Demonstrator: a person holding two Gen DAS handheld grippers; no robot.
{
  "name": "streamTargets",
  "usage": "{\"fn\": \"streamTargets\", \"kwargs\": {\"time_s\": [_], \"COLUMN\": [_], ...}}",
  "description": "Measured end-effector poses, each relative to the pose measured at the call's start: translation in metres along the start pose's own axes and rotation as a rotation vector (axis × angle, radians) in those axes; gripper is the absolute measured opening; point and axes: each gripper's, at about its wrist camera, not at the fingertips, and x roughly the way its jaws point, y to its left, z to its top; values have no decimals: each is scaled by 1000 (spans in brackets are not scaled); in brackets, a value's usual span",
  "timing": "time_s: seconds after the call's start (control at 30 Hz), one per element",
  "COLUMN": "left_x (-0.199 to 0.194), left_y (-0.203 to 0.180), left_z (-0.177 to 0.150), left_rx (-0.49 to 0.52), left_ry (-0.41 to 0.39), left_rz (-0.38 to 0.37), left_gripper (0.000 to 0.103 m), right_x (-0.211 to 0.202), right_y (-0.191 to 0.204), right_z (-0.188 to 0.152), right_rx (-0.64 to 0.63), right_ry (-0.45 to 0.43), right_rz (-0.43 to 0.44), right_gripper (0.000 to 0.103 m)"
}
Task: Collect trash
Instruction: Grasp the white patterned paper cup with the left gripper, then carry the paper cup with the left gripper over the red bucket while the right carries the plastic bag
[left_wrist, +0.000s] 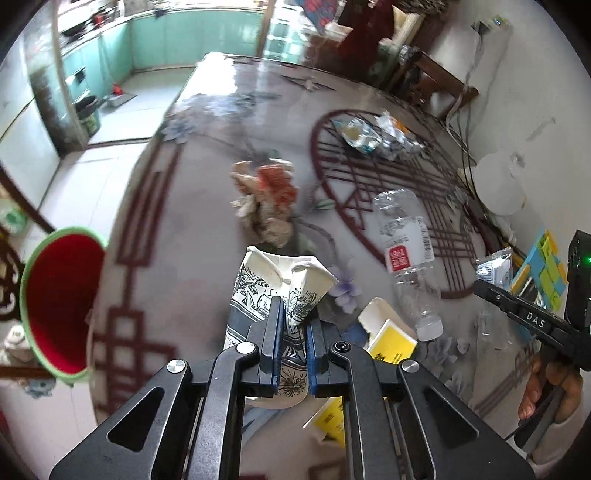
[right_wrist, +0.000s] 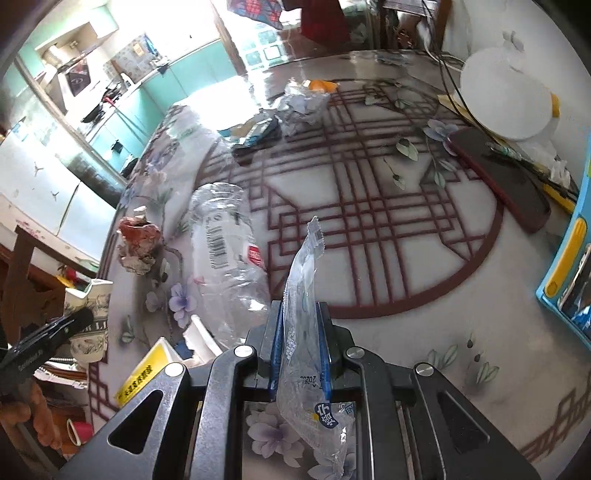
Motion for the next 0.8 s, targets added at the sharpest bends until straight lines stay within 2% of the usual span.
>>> {"fn": "streamTargets", "kwargs": {"time_s": [0.27,0.8], "left_x": [-14,-29], "left_y": [32,78], "left_z": [1,-11], "left_rx": [-87,-152], "left_ry": [-44,-60], "left_rz": [43,69], "left_gripper": [10,10], "right_x": [-10,-10], "right_y": [41,132], "right_z": [10,3], "right_rx": [-103,-228], "right_ry": [-30,-33], "right_rz": [36,128], "right_gripper": [14,14]}}
